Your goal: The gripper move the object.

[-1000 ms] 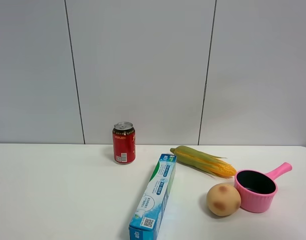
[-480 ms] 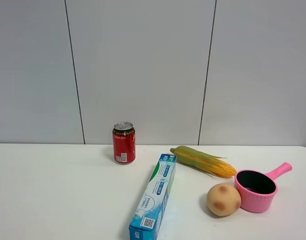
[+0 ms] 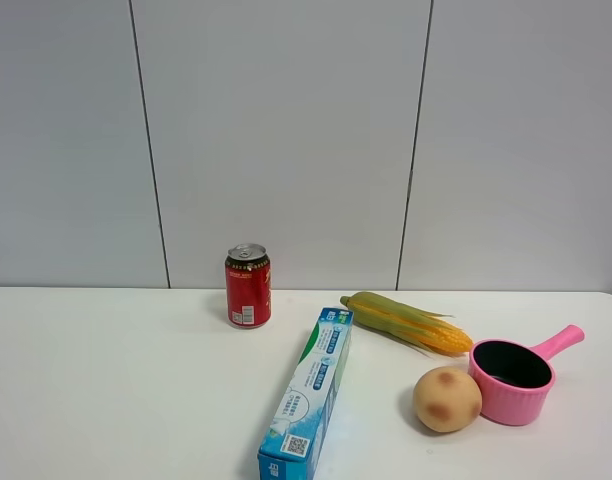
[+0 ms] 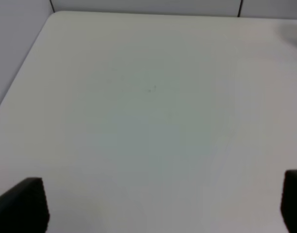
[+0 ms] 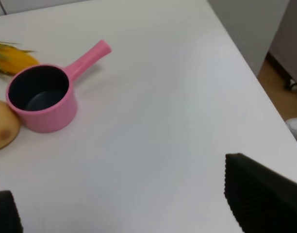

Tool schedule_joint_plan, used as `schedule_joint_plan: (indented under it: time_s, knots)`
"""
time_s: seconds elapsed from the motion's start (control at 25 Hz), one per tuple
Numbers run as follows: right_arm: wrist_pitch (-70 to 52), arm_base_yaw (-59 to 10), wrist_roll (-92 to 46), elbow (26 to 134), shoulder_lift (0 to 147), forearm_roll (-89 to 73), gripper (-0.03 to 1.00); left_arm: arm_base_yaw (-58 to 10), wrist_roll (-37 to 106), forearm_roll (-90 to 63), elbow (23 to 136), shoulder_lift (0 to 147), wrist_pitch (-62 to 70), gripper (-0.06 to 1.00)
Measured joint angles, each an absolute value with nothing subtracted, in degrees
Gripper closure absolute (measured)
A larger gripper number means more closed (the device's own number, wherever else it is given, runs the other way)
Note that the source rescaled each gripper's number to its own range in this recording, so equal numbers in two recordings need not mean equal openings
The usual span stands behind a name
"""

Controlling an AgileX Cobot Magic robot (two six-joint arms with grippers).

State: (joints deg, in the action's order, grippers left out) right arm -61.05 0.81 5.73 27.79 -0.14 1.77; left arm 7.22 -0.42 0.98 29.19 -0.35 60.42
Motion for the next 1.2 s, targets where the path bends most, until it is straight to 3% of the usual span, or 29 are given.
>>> schedule_joint_plan:
  time_s: [1.2]
  knots:
    - [-60.9,0.8,5.7,27.7,-0.1,1.5,0.07,7.2,-0.4,1.0,29.2,-0.4,60.4,-0.06]
